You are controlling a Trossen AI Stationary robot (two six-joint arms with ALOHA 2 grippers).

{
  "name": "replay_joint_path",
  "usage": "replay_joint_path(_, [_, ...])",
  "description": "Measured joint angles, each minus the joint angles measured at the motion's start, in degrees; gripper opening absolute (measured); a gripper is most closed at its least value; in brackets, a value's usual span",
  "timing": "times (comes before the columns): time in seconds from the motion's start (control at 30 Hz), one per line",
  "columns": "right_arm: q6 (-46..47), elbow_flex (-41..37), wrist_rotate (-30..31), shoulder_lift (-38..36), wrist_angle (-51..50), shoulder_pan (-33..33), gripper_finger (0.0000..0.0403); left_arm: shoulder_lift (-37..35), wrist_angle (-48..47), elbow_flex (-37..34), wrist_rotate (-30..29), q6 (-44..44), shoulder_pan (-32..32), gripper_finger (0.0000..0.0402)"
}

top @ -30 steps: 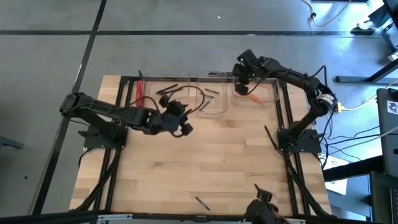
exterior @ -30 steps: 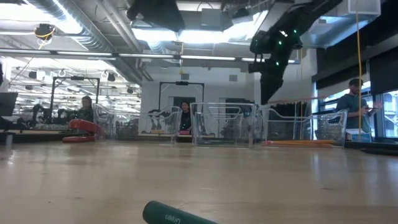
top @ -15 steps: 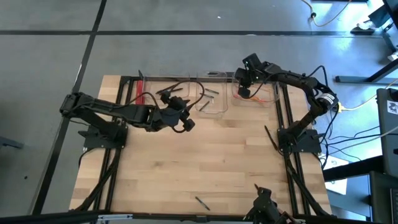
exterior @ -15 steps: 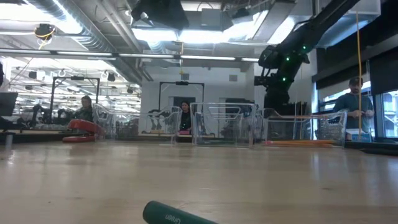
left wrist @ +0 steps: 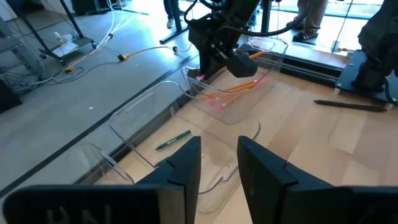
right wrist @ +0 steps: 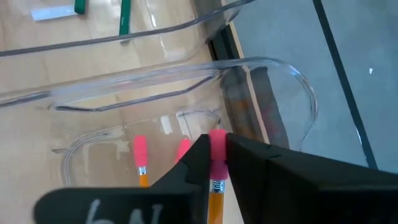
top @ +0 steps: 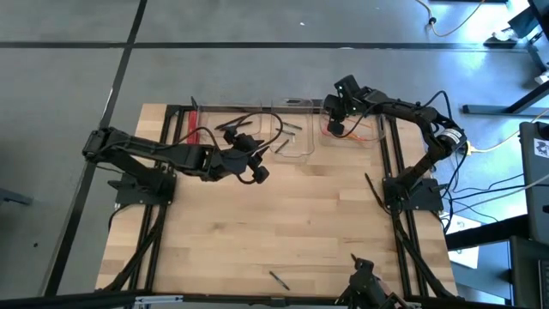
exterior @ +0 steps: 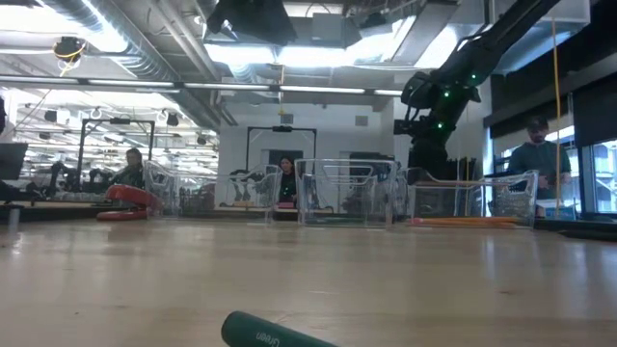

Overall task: Sort crayons/erasers/pens/pencils in bins
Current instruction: Put the orange pencil into the right transparent bin, then put the green crayon into the middle transparent bin

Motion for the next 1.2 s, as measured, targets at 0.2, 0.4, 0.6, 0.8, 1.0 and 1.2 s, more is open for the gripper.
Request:
replay_joint_path(0.2, [0.1, 0.0, 0.1, 0.0, -0.2, 0.0, 0.0095, 0.0, 0.0, 0.0, 0.0, 0.0, 0.0, 0.0098])
replay_joint_path(0.4, [1.0, 0.1, 0.1, -0.1, -0.2, 0.0, 0.0136, 0.0, 0.0, 0.0, 0.0, 0.0, 0.0, 0.0098])
replay_joint_path(0.6, [8.4, 3.9, -0.9, -2.8, -5.8, 1.4, 0.0142, 0.0, -0.3, 0.0, 0.0, 0.0, -0.7, 0.0098])
replay_joint_path(0.8, [9.3, 4.8, -4.4, -12.0, -13.5, 6.8, 0.0142, -0.3, -4.8, 0.0, 3.4, -3.1, -3.6, 0.0098])
replay_joint_path(1.0, [13.0, 4.8, -7.0, -21.2, -18.9, 19.5, 0.0142, -0.3, -10.2, 0.0, 3.6, -9.5, -7.7, 0.0098])
replay_joint_path(1.2, [21.5, 4.8, -6.5, -25.9, -16.8, 35.7, 0.0142, -0.3, -12.4, 0.0, 10.5, -10.7, -12.3, 0.0098])
